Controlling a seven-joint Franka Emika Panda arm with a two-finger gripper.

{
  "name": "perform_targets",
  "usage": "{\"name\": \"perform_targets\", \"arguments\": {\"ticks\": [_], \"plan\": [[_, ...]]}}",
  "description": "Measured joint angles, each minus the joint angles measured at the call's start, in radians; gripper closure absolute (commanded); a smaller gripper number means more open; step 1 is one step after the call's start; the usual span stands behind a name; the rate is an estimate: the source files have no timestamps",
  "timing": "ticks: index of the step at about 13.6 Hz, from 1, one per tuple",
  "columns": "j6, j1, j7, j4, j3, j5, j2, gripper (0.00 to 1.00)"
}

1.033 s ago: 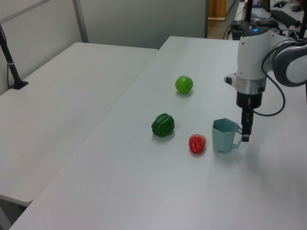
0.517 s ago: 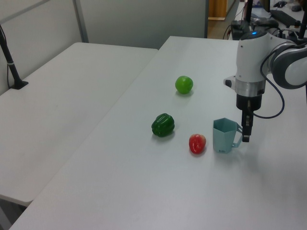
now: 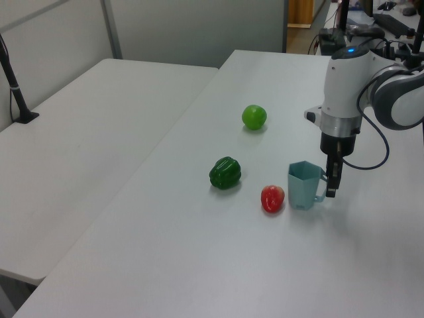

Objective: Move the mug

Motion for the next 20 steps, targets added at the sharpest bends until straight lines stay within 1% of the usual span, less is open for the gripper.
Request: {"name": "perform_targets", "arguments": {"ticks": [1, 2, 7, 9, 11, 13, 15, 17, 19, 20], "plan": [[0.001, 0.000, 0.000, 0.001, 0.000, -0.003, 0.002, 0.99], [0.002, 0.000, 0.000, 0.001, 0.000, -0.004, 0.002, 1.00], [0.002, 0.000, 0.000, 0.006, 0.000, -0.004, 0.001, 1.00], [-0.001, -0.004, 0.000, 0.014, -0.002, -0.004, -0.016, 1.00], [-0.087, -0.018, 0.000, 0.040, -0.008, -0.004, -0.059, 1.00], [-0.218, -0.058, -0.001, 0.099, -0.015, -0.005, -0.115, 1.00], [-0.296, -0.100, -0.007, 0.156, -0.032, -0.005, -0.145, 1.00], [-0.308, -0.145, -0.024, 0.181, -0.039, -0.005, -0.143, 1.00], [-0.308, -0.182, -0.040, 0.196, -0.040, -0.005, -0.125, 1.00], [-0.308, -0.213, -0.057, 0.214, -0.042, -0.005, -0.106, 1.00]]}}
